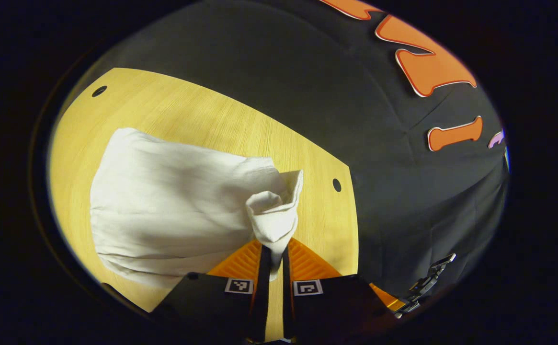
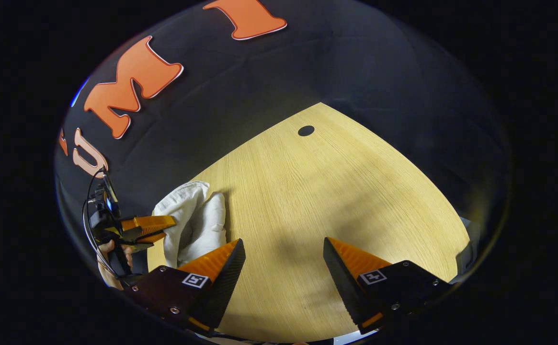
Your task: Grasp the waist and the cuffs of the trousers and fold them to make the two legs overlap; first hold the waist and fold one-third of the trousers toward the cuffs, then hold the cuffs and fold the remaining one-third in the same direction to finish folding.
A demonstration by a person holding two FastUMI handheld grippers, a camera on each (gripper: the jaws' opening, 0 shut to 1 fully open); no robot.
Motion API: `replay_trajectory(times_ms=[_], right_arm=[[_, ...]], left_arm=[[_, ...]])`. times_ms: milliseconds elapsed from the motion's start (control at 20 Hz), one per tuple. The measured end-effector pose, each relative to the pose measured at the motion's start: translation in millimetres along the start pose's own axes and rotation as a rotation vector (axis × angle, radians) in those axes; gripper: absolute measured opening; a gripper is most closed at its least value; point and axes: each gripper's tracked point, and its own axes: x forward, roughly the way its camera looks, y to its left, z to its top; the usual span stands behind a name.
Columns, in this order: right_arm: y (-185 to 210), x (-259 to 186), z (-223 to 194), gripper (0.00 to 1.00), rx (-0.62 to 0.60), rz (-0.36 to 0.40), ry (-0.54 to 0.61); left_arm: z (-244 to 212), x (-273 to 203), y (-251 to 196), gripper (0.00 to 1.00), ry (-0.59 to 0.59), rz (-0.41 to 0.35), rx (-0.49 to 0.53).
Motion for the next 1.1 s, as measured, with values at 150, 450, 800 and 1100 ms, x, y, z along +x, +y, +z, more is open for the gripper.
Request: replay_trajectory(times_ms=[150, 450, 800, 1100], right_arm=[[4.8, -1.9, -0.9, 0.99, -0.012, 0.008, -0.002], [34.1, -2.5, -3.6, 0.99, -0.050, 0.037, -0.009], [77.1, -4.3, 0.7, 0.99, -0.138, 0.070, -0.053], [115.8, -16.4, 32.0, 0.98, -0.212, 0.106, -0.198]], left_arm=[[-5.9, 2.6, -9.1, 0.45, -0.030, -0.034, -0.025], [-3.2, -34.4, 17.3, 1.00, -0.111, 0.052, 0.050], [23.7, -113.4, 43.4, 0.99, -0.279, 0.077, 0.128], [43.2, -204.6, 109.2, 0.99, -0.408, 0.207, 0.210]])
